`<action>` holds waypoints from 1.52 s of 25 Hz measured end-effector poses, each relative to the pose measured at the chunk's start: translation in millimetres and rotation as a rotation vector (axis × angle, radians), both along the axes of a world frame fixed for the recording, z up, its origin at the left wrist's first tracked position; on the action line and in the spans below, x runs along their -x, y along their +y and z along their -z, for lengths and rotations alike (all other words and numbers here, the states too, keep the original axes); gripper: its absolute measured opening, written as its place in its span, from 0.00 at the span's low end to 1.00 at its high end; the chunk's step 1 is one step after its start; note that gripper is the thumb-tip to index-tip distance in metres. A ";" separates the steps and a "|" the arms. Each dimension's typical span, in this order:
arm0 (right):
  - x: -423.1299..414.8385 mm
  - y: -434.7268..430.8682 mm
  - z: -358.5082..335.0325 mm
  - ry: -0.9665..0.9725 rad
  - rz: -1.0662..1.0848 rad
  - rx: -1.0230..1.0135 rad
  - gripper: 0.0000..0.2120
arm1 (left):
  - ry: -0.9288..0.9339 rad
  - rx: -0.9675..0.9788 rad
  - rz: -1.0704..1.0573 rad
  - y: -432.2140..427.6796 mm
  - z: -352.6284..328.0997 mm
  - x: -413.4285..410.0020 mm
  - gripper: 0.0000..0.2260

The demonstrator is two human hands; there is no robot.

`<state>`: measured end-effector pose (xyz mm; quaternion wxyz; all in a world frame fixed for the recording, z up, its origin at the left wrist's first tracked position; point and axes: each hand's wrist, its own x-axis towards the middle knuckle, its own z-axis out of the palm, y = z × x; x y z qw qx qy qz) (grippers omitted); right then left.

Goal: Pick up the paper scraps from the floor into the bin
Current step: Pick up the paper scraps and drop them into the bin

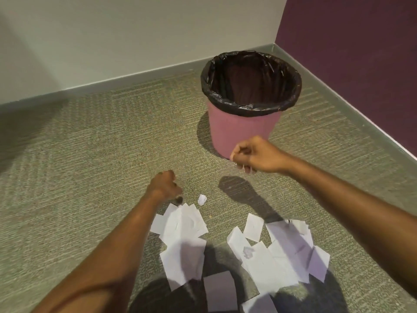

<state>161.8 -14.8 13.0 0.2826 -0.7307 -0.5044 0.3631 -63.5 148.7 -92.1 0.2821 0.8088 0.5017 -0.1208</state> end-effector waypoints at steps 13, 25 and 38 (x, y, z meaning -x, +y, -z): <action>121.1 30.9 163.2 -0.647 -0.686 0.174 0.50 | 0.358 0.087 0.088 -92.7 48.5 75.5 0.63; 148.1 27.7 165.6 -0.673 -0.562 0.108 0.32 | 0.035 -0.146 -0.045 -150.9 76.4 93.2 0.33; 103.0 23.8 127.1 -0.097 -0.074 0.252 0.21 | -0.406 -0.040 0.005 -105.0 89.7 101.7 0.13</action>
